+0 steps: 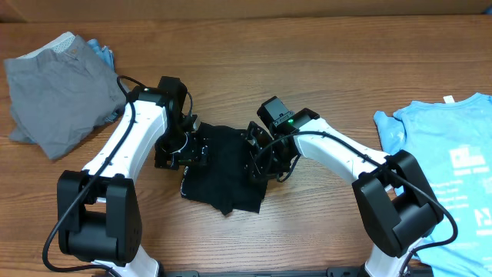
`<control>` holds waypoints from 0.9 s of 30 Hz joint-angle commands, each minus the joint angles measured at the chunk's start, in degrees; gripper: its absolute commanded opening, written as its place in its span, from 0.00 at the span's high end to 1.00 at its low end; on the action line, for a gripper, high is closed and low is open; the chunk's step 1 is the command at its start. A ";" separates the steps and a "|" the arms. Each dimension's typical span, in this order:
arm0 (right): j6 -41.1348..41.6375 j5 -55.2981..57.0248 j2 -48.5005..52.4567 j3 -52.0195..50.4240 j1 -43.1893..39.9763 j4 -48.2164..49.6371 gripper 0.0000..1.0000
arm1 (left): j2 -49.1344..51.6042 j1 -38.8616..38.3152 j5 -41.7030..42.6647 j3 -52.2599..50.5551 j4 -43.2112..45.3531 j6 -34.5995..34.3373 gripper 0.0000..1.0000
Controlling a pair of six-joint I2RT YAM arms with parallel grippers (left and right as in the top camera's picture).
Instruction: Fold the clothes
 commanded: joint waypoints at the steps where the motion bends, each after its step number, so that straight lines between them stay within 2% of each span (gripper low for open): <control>1: -3.13 -6.16 -1.01 0.28 0.15 -1.55 0.88 | -1.25 0.17 1.53 -0.52 0.48 1.11 0.15; 2: -3.13 -5.01 -1.01 0.31 0.13 -2.73 0.96 | -1.25 0.13 1.51 -0.52 0.50 1.11 0.15; 7: 0.46 12.83 -1.25 1.90 -2.99 -11.63 0.96 | -1.25 0.11 1.51 -0.81 0.46 1.31 0.15; 12: 0.39 15.93 -1.33 3.32 -5.84 -14.21 0.96 | -1.25 0.11 1.49 -0.83 1.25 2.16 0.14; 13: 0.39 15.93 -1.33 3.32 -5.81 -14.21 0.88 | -1.25 0.11 1.44 -0.83 1.40 2.19 0.14; 15: 0.37 15.96 -1.36 3.34 -5.81 -14.21 0.65 | -1.25 0.11 1.51 -0.83 1.62 2.16 0.14; 16: 0.37 15.96 -1.44 3.41 -5.81 -14.21 0.61 | -1.25 0.11 1.53 -0.83 1.62 2.14 0.14; 22: 0.42 15.91 -4.02 6.32 -7.28 -14.01 0.57 | -1.25 0.11 1.38 -0.83 2.25 2.16 0.14; 27: 0.50 11.34 -5.49 8.57 -9.09 -10.73 0.55 | -1.25 0.11 1.36 -0.83 8.72 2.14 0.13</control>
